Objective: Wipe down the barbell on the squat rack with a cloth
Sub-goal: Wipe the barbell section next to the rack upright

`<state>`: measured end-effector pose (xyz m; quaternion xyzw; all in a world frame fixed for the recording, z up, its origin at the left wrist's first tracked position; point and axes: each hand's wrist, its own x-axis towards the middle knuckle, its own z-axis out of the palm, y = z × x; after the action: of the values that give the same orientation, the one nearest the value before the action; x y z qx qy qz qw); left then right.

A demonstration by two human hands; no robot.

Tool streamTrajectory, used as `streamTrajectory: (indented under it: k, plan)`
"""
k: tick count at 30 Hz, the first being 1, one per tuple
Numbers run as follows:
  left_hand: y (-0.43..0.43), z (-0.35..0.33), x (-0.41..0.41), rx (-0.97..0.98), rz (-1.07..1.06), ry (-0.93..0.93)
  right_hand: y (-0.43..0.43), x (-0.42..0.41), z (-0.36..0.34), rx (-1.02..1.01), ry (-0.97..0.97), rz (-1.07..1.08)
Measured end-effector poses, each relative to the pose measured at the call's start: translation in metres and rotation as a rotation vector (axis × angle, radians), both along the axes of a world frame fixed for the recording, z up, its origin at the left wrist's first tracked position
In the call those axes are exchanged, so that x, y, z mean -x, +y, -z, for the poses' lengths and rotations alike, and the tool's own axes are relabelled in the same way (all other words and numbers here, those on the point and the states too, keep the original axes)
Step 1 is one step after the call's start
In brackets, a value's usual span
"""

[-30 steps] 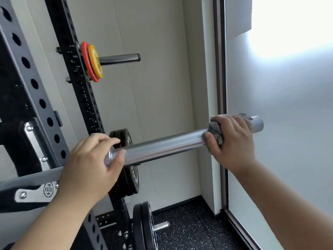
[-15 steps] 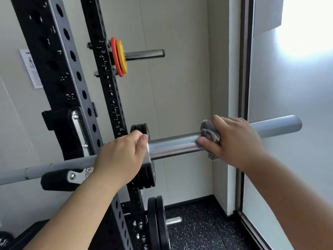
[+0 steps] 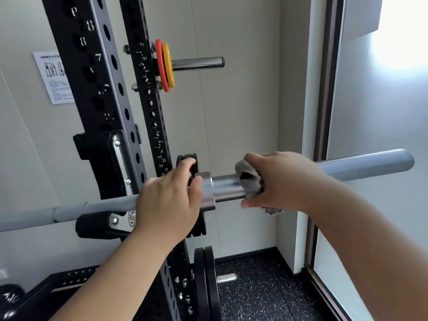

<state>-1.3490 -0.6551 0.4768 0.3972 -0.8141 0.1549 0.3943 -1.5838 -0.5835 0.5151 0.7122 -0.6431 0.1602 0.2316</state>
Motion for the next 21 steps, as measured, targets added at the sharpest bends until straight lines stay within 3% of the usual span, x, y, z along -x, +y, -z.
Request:
streamTrajectory:
  k: [6, 12, 15, 18, 21]
  plan:
    - [0.000, 0.004, -0.004, 0.056, 0.012, -0.106, -0.015, -0.042, 0.003, -0.019, 0.030, -0.148]
    - [-0.001, 0.013, -0.014, 0.104, 0.118, -0.129, 0.003, 0.012, -0.017, -0.201, -0.165, 0.059]
    - [-0.003, 0.015, -0.014, 0.140, 0.144, -0.106, -0.008, -0.011, -0.012, -0.111, -0.084, 0.023]
    - [-0.003, 0.016, -0.014, 0.161, 0.191, -0.032, -0.019, -0.050, 0.012, 0.125, -0.062, -0.188]
    - [-0.001, 0.013, -0.010, 0.108, 0.186, 0.018, -0.018, -0.036, 0.030, 0.221, -0.059, -0.303]
